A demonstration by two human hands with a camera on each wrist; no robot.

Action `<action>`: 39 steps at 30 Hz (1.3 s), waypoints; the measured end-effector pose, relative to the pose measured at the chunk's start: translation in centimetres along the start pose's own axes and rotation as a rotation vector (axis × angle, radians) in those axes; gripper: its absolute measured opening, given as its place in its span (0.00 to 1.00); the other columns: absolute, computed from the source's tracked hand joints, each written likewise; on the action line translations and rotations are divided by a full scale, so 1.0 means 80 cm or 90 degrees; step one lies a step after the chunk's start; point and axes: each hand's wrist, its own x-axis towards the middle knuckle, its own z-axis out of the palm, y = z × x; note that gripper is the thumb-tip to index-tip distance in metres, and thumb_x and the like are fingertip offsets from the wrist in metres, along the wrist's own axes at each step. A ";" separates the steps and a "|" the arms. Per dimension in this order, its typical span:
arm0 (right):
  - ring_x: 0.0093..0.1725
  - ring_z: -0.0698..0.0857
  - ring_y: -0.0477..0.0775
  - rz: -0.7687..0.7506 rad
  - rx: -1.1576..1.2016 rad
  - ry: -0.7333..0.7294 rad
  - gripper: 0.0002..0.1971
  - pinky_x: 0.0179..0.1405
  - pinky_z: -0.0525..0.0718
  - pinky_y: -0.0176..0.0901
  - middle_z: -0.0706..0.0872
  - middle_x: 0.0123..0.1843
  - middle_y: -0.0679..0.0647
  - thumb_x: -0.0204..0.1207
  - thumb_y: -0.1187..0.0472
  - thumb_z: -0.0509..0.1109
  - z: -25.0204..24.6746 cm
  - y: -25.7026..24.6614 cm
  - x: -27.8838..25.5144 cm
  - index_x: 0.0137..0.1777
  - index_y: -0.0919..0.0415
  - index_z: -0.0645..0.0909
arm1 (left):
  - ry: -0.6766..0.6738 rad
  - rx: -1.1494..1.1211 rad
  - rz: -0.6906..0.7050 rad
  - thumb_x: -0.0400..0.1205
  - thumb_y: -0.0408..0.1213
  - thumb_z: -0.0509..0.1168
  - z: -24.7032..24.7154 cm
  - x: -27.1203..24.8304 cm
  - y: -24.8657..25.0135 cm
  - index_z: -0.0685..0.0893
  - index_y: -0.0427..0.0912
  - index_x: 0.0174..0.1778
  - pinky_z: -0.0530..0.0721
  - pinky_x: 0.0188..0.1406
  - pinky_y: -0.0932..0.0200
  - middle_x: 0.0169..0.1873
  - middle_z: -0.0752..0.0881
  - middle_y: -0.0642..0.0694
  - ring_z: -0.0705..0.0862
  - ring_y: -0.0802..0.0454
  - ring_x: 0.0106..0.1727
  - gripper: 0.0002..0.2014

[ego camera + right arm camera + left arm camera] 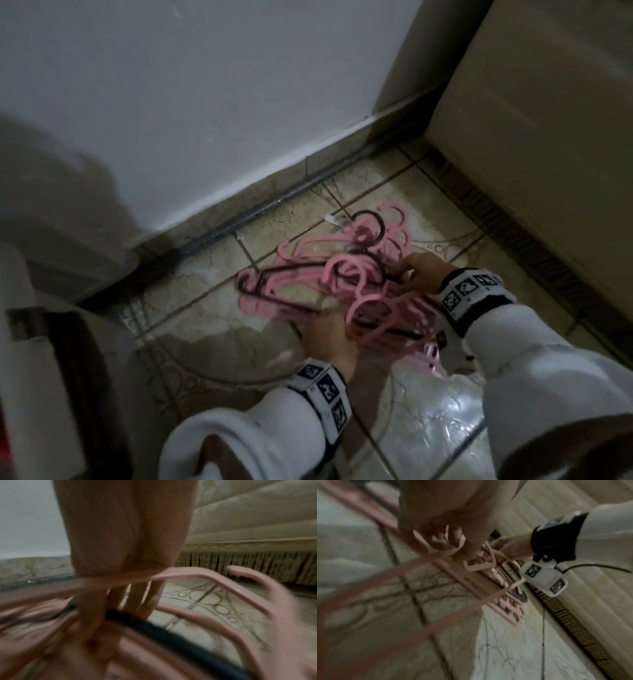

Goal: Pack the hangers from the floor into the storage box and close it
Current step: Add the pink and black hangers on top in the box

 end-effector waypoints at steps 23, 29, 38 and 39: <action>0.75 0.69 0.61 0.122 0.028 -0.037 0.53 0.78 0.60 0.60 0.67 0.78 0.56 0.65 0.41 0.76 0.049 -0.033 -0.020 0.82 0.52 0.46 | -0.157 0.267 -0.099 0.87 0.43 0.51 -0.032 0.014 -0.018 0.76 0.39 0.66 0.61 0.75 0.40 0.70 0.74 0.38 0.71 0.39 0.72 0.17; 0.67 0.77 0.59 0.065 0.090 0.067 0.42 0.66 0.76 0.48 0.78 0.70 0.57 0.66 0.42 0.75 0.015 -0.040 -0.045 0.77 0.56 0.63 | -0.010 0.104 -0.023 0.87 0.41 0.54 -0.060 0.008 -0.006 0.78 0.36 0.64 0.75 0.48 0.56 0.58 0.84 0.36 0.82 0.39 0.58 0.16; 0.66 0.79 0.58 0.002 -0.016 0.254 0.41 0.63 0.76 0.47 0.81 0.68 0.53 0.65 0.39 0.75 -0.077 -0.092 -0.136 0.76 0.50 0.65 | 0.124 -0.056 0.101 0.85 0.39 0.56 -0.137 -0.045 0.038 0.76 0.43 0.63 0.82 0.54 0.45 0.54 0.86 0.40 0.84 0.40 0.53 0.12; 0.66 0.79 0.59 -0.005 -0.033 0.279 0.41 0.64 0.75 0.47 0.81 0.68 0.53 0.65 0.39 0.74 -0.087 -0.100 -0.150 0.76 0.51 0.65 | 0.132 -0.058 0.117 0.85 0.39 0.56 -0.150 -0.055 0.043 0.76 0.44 0.63 0.83 0.53 0.46 0.54 0.86 0.40 0.84 0.41 0.53 0.12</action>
